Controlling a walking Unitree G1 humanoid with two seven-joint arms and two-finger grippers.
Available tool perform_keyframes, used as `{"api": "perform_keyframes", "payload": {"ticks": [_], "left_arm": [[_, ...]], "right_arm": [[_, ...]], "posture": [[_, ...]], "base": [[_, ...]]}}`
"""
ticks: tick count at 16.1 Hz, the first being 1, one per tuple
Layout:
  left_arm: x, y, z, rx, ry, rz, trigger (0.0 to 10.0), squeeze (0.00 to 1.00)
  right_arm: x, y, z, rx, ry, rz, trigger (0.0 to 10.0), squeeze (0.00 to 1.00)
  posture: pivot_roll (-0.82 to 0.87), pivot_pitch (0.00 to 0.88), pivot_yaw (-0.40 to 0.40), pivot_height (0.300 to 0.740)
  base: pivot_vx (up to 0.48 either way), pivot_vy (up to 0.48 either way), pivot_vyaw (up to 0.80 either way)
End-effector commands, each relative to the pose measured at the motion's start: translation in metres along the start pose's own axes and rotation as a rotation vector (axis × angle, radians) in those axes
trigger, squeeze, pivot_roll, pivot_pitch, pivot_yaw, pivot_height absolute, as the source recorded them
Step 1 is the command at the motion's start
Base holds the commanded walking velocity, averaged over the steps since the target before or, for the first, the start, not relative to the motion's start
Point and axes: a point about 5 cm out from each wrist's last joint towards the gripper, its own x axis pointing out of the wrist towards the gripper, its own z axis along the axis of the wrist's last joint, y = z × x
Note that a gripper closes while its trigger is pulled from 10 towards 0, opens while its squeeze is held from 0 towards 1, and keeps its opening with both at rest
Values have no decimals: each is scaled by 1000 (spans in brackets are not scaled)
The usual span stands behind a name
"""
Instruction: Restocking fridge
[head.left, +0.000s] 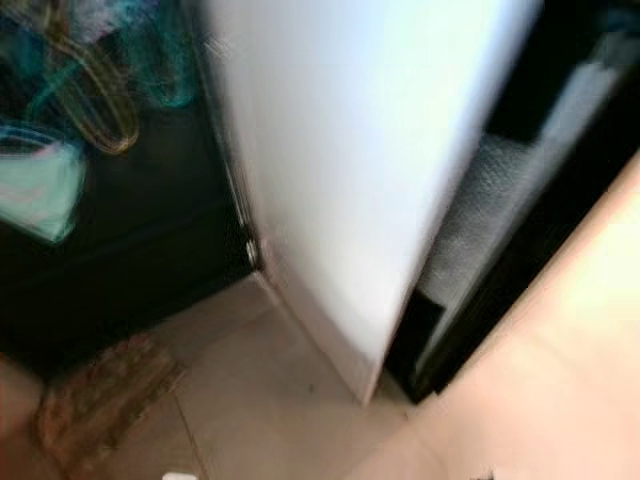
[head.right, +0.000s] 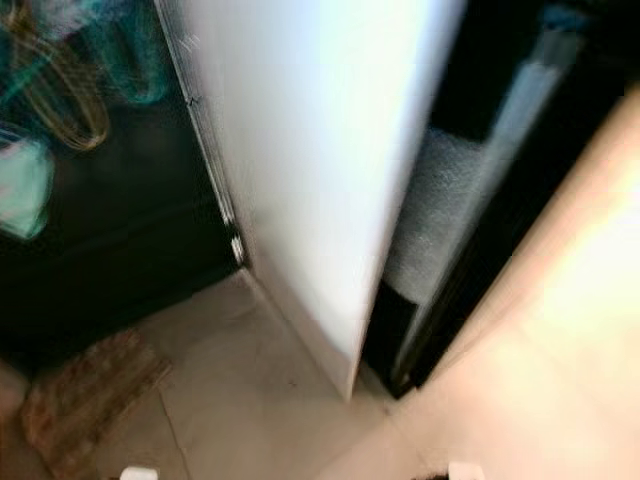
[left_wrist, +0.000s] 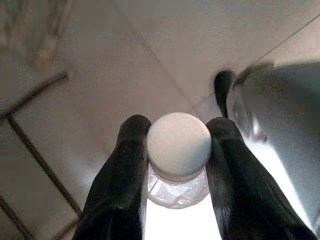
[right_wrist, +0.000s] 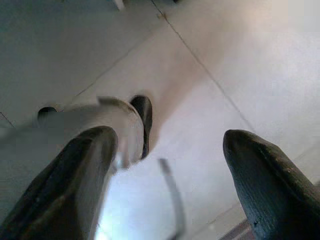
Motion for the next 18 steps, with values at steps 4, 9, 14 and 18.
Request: {"api": "perform_keyframes", "payload": {"ticks": [4,9,14,18], "left_arm": [[0,0,-3,23,21,-11,10000,0],[0,-1,-4,31,23,-10,10000,0],[0,-2,-1,41,18,-7,10000,0],[1,-2,2,66,13,-6,10000,0]], "right_arm": [[1,1,4,22,-12,-8,10000,0],[2,2,7,34,-21,-12,10000,0],[2,2,8,47,-31,-15,10000,0],[2,2,9,49,-32,-14,10000,0]], "posture": [[50,137,11,740],[49,155,9,740],[44,162,11,740],[37,164,13,740]], "base": [[0,0,-775],[0,0,-775],[0,-48,-774],[0,-79,-775]]}}
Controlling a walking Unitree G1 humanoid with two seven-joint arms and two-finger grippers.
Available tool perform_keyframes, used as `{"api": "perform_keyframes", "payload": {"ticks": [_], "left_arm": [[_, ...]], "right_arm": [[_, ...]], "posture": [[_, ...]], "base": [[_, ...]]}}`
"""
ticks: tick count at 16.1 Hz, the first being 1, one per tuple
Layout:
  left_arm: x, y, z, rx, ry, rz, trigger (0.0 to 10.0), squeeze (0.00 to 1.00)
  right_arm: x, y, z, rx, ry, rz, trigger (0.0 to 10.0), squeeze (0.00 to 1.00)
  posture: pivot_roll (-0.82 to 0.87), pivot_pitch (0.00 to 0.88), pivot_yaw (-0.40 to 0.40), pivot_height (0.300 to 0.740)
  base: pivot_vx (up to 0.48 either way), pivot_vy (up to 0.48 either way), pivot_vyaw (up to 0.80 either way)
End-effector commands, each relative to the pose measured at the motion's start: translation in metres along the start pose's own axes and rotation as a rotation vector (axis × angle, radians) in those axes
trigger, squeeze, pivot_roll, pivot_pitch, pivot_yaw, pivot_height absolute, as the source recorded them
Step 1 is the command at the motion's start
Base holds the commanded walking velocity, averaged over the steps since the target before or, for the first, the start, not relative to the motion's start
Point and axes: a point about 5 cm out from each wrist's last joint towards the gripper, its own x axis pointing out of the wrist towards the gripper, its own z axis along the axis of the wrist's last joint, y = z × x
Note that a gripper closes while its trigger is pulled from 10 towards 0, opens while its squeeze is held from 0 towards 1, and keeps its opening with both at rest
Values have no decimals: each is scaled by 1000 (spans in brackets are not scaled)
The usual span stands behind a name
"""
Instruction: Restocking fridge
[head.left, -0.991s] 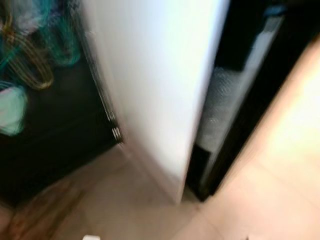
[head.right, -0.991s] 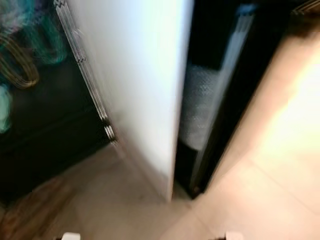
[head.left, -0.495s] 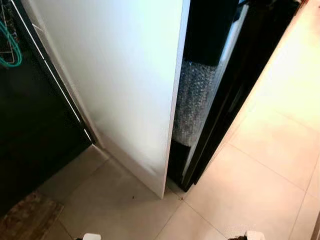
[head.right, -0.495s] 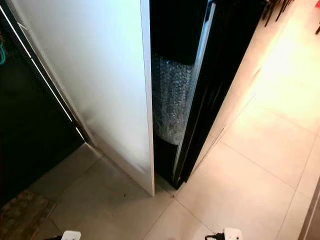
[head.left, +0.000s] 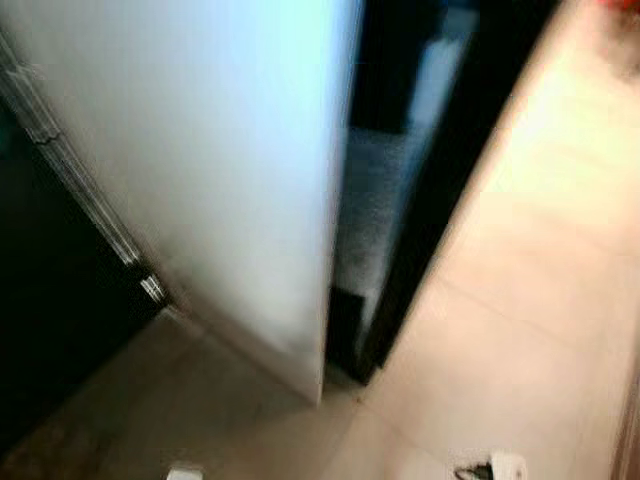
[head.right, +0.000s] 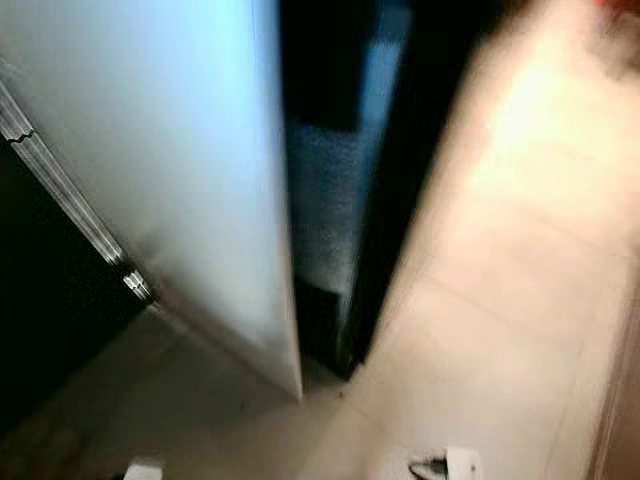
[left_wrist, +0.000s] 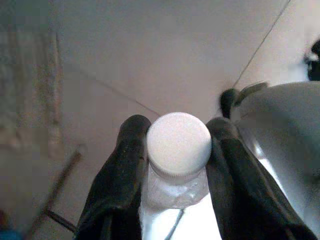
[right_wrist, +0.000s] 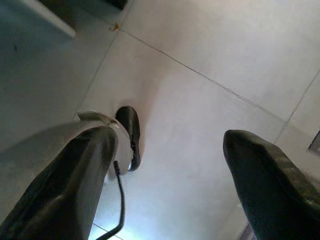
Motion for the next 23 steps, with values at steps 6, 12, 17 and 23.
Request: {"api": "perform_keyframes", "payload": {"ticks": [6,12,17,23], "left_arm": [[1,1,0,-3,22,6,10000,0],[4,-4,15,-25,-2,-1,10000,0],[1,-7,2,-67,13,-1,10000,0],[-2,-7,-11,-57,35,-18,10000,0]], "right_arm": [[0,1,-5,36,17,-13,10000,0],[3,1,11,59,-35,-30,10000,0],[0,-1,1,94,-40,-45,10000,0],[-3,-3,-7,134,-52,-59,10000,0]], "posture": [[25,106,16,740],[4,7,6,740],[30,6,-5,740],[-6,39,29,740]], "base": [[0,-47,-775],[0,0,-257],[0,0,0],[0,0,0]]}}
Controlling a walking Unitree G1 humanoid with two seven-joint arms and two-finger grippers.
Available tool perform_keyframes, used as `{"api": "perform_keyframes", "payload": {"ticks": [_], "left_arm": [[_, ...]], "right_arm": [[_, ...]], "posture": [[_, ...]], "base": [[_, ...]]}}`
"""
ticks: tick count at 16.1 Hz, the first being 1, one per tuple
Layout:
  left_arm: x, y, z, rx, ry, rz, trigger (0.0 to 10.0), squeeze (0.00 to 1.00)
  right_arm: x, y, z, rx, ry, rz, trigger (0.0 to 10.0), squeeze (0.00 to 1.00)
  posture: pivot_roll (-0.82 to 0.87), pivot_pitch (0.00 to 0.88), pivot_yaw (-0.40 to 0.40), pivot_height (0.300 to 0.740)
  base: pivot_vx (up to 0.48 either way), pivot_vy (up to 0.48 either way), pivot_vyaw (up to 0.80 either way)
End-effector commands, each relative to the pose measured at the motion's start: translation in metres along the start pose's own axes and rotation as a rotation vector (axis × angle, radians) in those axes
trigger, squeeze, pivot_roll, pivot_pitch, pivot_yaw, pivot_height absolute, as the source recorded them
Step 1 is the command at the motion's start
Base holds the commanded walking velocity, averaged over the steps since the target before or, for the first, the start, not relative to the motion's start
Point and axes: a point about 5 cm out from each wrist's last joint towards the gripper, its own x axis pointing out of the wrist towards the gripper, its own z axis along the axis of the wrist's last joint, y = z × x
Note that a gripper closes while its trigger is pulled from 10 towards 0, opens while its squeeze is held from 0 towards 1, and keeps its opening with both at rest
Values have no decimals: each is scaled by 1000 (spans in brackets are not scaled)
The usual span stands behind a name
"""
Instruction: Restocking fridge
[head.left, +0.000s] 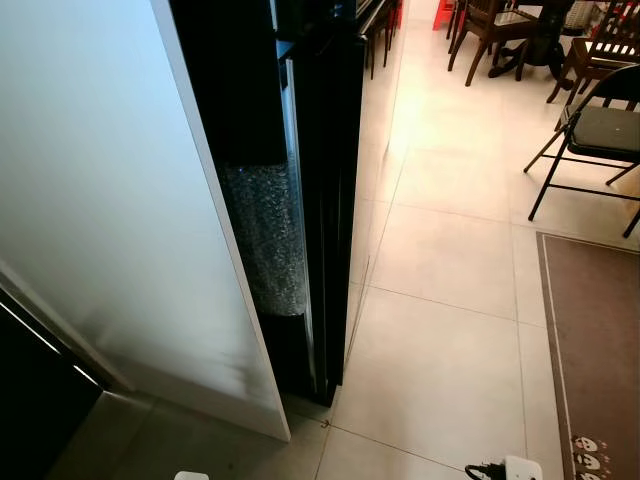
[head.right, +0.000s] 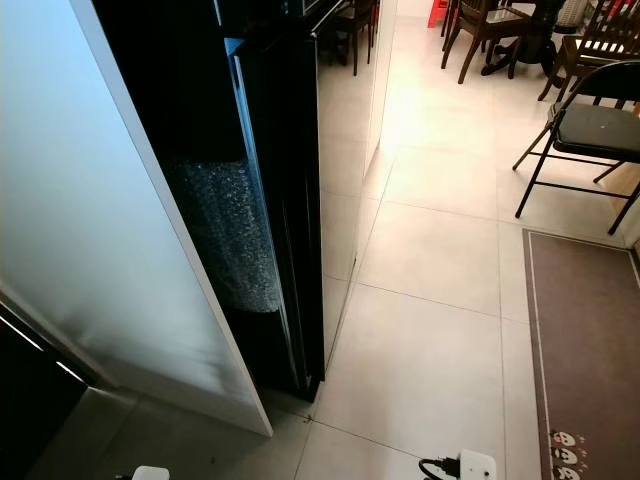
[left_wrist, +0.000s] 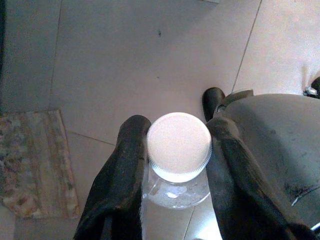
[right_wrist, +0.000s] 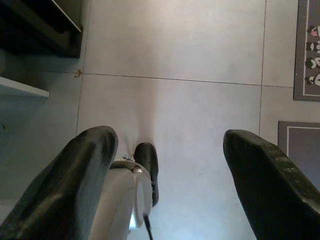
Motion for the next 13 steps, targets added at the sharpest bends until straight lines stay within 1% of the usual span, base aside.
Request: {"api": "perform_keyframes", "payload": {"ticks": [1,5,6,10,13], "left_arm": [[1,5,3,-8,-2,7,10000,0],[2,6,11,-12,-28,12,10000,0],[2,4,12,-14,-31,9,10000,0],[1,-1,4,-20,-12,0,10000,0],[1,-3,4,-22,-17,-4,10000,0]], "right_arm": [[-1,-1,-4,35,-5,-12,10000,0],[-2,-3,-7,39,7,-23,10000,0],[-2,-3,-6,41,4,-22,10000,0],[-3,-4,-7,39,-2,-13,10000,0],[-3,-5,-6,38,-8,-14,10000,0]], "posture": [[-9,48,29,740],[-1,91,26,740],[-1,114,24,740],[-2,113,14,740],[0,123,9,740]], "base": [[0,0,0],[0,0,0],[0,259,0],[0,286,0],[0,314,0]]}}
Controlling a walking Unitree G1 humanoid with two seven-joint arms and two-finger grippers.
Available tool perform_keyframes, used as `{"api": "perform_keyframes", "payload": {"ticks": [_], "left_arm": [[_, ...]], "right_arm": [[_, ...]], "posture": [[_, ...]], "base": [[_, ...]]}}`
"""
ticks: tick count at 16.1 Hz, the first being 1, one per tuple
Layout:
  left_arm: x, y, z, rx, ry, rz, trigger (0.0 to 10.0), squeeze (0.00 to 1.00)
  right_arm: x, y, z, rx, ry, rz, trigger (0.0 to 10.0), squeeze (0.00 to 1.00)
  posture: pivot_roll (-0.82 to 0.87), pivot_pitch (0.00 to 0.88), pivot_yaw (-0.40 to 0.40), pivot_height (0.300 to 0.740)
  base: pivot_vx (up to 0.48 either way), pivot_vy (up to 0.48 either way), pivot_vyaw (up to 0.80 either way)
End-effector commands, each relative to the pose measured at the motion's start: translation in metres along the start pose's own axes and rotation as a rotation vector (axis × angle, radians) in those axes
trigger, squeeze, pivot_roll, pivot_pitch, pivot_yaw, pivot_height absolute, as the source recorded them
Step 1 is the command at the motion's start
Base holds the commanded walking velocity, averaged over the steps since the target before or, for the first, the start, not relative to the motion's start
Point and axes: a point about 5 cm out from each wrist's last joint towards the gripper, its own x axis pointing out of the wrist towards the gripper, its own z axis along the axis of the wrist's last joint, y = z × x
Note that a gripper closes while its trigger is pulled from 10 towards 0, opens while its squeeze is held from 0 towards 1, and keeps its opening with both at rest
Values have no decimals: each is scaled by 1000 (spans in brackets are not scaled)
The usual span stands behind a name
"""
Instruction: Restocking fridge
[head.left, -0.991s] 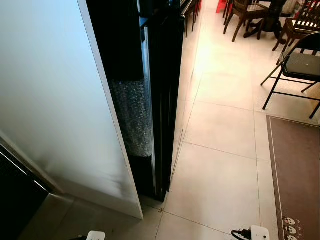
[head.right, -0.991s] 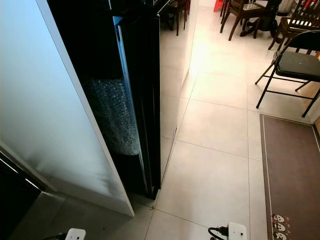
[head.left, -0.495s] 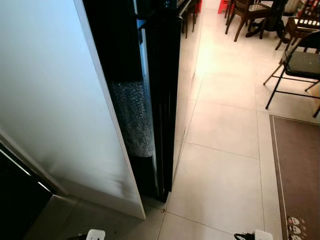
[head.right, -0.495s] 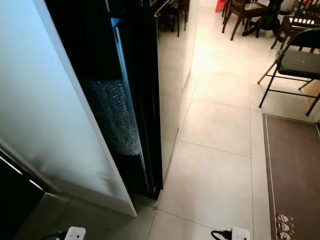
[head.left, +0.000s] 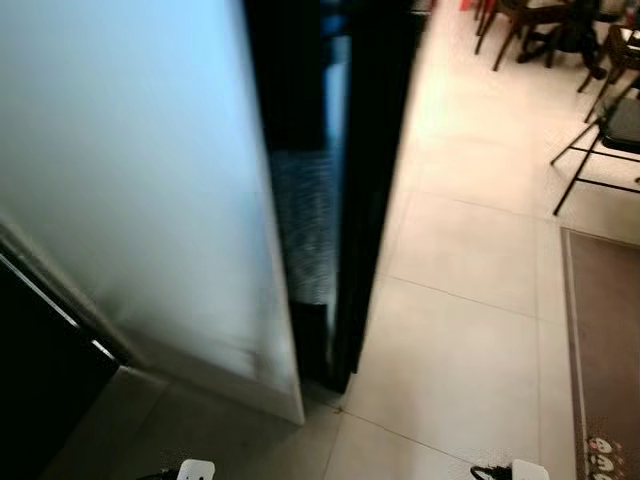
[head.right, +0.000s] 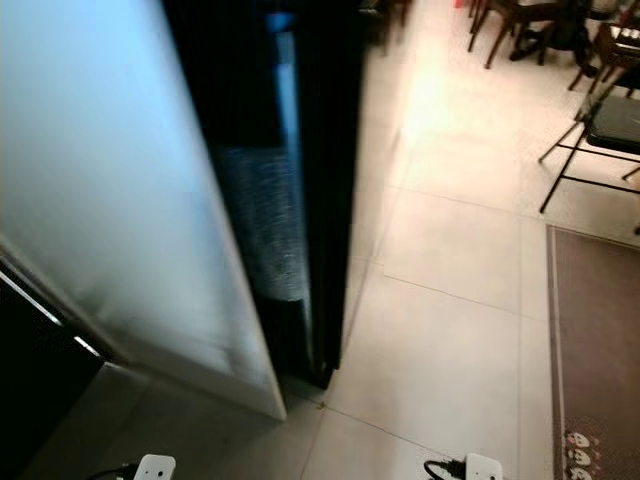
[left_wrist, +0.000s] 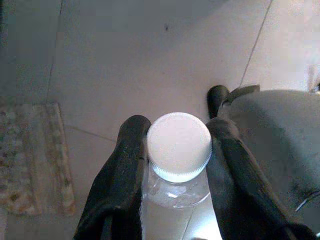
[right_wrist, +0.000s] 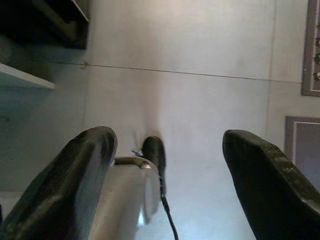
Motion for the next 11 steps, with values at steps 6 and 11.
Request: {"api": "perform_keyframes", "payload": {"ticks": [6,11], "left_arm": [[-1,-1,-6,-10,17,-3,10000,0],[0,-2,-2,9,6,-12,10000,0]], "right_arm": [[-3,-4,-8,7,16,-3,10000,0],[-2,-2,-6,12,3,7,10000,0]], "posture": [[9,96,7,740],[13,73,8,740]], "base": [[0,326,0],[0,191,0]]}}
